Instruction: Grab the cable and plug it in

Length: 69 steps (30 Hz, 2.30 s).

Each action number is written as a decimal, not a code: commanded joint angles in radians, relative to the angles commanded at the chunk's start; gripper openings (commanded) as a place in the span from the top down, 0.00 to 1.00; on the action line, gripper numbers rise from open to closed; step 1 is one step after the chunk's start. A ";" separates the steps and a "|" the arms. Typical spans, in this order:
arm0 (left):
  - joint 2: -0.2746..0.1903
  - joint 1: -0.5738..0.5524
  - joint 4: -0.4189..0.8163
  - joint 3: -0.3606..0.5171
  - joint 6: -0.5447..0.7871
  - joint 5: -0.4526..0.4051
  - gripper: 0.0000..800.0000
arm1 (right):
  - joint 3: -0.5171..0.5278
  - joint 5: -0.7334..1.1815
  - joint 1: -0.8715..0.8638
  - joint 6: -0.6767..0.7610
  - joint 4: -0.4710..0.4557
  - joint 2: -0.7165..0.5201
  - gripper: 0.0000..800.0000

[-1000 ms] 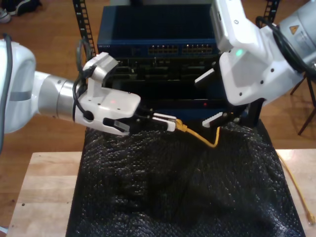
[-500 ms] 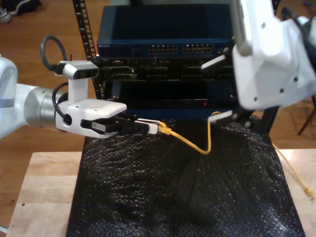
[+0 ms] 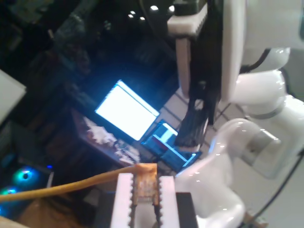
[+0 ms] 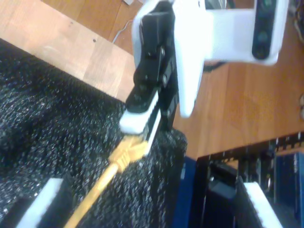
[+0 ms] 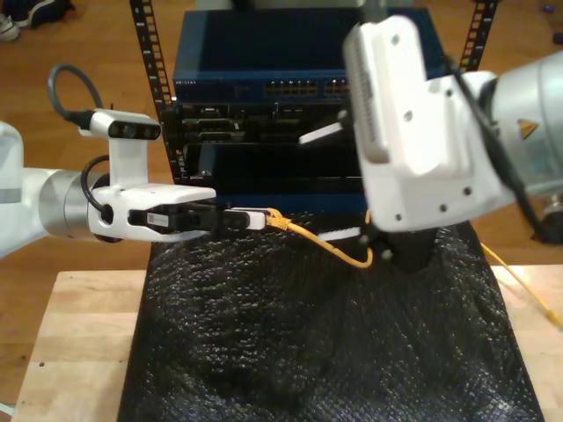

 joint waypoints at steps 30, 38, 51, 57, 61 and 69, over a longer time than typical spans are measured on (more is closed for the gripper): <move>0.058 0.000 -0.077 0.006 -0.029 0.143 0.99 | 0.057 -0.203 0.152 -0.002 0.005 0.000 0.26; 0.069 0.000 -0.080 0.006 -0.031 0.167 0.99 | 0.074 -0.241 0.152 0.000 0.006 0.000 0.41; 0.074 0.000 -0.089 0.006 -0.031 0.178 0.98 | 0.081 -0.252 0.152 0.002 0.006 -0.018 0.56; 0.077 0.000 -0.089 0.006 -0.031 0.180 0.98 | 0.081 -0.252 0.152 0.002 0.006 -0.021 0.60; 0.077 0.000 -0.089 0.006 -0.032 0.183 0.98 | 0.084 -0.252 0.152 0.002 0.006 -0.021 0.62; 0.078 0.000 -0.089 0.008 -0.032 0.187 0.98 | 0.084 -0.252 0.173 0.003 0.006 -0.021 0.64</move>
